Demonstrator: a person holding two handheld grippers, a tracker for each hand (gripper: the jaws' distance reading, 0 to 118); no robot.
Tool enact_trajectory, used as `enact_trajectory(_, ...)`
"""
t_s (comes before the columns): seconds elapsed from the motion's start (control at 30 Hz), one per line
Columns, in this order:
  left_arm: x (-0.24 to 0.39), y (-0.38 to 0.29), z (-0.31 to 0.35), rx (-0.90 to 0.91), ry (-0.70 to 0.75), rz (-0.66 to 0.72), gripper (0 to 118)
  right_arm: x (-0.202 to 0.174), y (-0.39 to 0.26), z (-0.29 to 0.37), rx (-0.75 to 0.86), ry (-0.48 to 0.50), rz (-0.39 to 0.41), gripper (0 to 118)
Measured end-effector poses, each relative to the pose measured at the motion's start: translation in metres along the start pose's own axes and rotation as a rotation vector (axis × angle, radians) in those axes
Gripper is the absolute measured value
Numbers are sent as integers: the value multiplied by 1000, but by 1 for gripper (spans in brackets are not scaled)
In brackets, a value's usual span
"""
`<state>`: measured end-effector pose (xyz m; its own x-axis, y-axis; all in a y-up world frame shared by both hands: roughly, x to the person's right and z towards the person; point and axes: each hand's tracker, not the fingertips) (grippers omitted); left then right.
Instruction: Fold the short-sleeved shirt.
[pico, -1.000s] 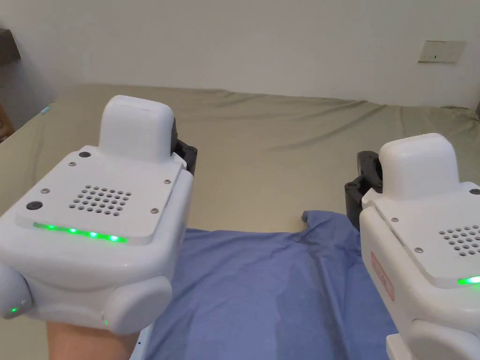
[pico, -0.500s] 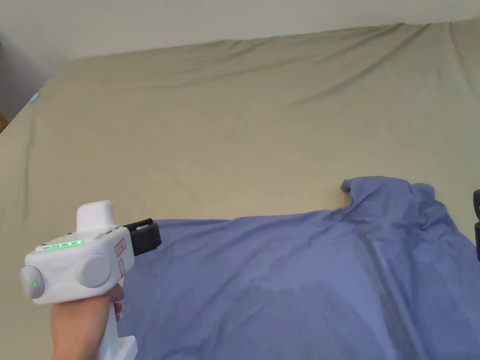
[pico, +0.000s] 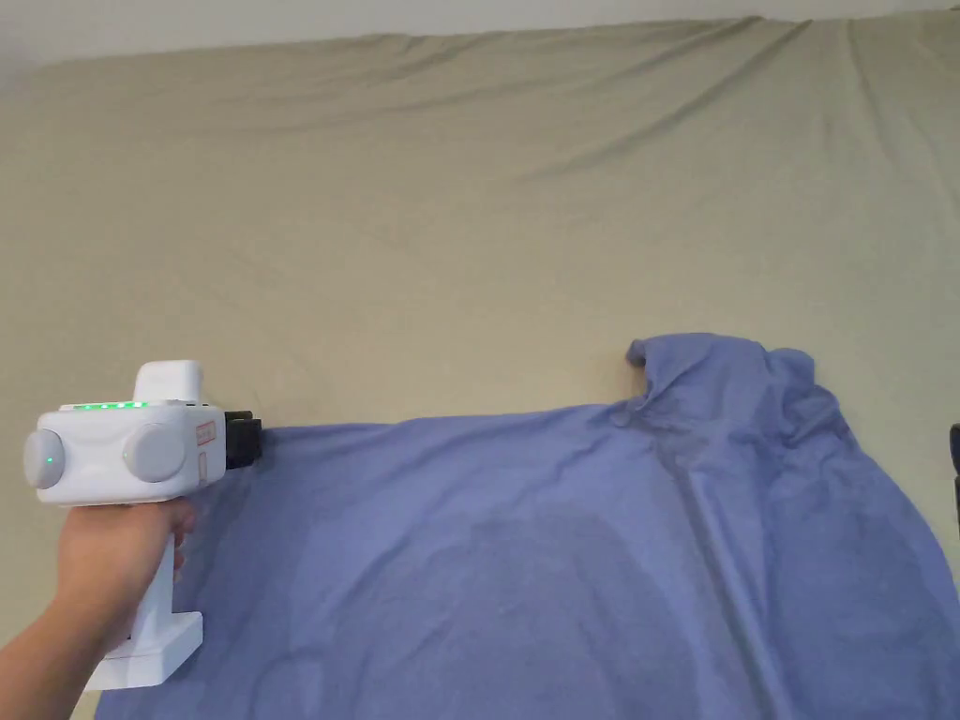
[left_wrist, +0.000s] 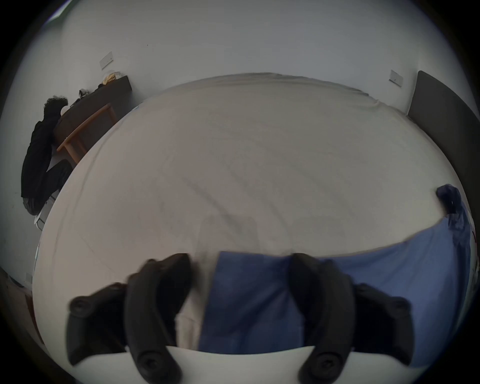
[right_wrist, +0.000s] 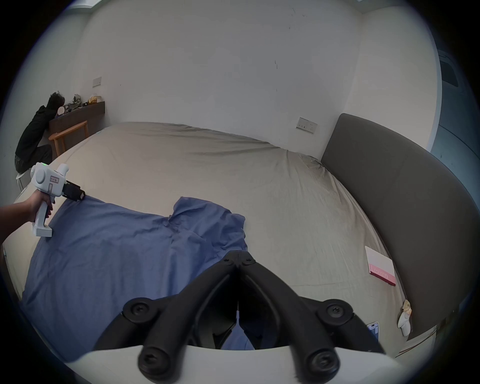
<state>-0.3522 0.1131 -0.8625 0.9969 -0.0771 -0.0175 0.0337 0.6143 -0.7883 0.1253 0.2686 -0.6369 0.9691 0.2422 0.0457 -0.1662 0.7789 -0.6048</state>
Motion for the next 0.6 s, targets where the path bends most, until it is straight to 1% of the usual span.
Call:
enact_trajectory(0.03,8,0,5,8,-20,-29,29,1,2,-3,-4,2,0,1)
enact_trajectory(0.07,18,0,10,18,-51,-81,0,3,3,-6,-11,11,-2,1)
enact_trajectory(0.1,28,-1,13,21,-19,-152,0,5,6,-9,-14,18,-4,1)
enact_trajectory(0.13,28,1,17,29,47,-209,0,8,10,-14,-17,25,-7,1)
enact_trajectory(0.2,22,0,34,43,11,-182,0,15,18,-27,-45,50,-9,2)
enact_trajectory(0.23,21,-1,50,96,82,-207,0,20,22,-35,-44,53,-16,7)
enact_trajectory(0.27,20,-1,63,142,100,-231,0,25,26,-46,-51,72,-32,21)
enact_trajectory(0.3,17,-2,78,170,78,-234,0,30,31,-58,-78,93,-36,58)
enact_trajectory(0.33,15,-5,95,200,81,-228,0,33,35,-73,-135,125,-22,91)
enact_trajectory(0.37,13,-7,112,228,78,-226,0,36,39,-91,-197,149,-6,106)
enact_trajectory(0.4,9,-7,124,237,72,-235,0,37,39,-107,-236,185,-16,110)
enact_trajectory(0.43,7,-10,140,264,83,-233,0,39,37,-125,-254,184,-15,110)
enact_trajectory(0.47,4,-13,155,290,78,-228,0,39,36,-141,-256,188,-20,113)
enact_trajectory(0.53,-2,-17,174,304,82,-214,0,39,28,-176,-350,162,-13,113)
enact_trajectory(0.6,-9,-22,191,319,77,-199,0,38,15,-204,-403,140,-48,113)
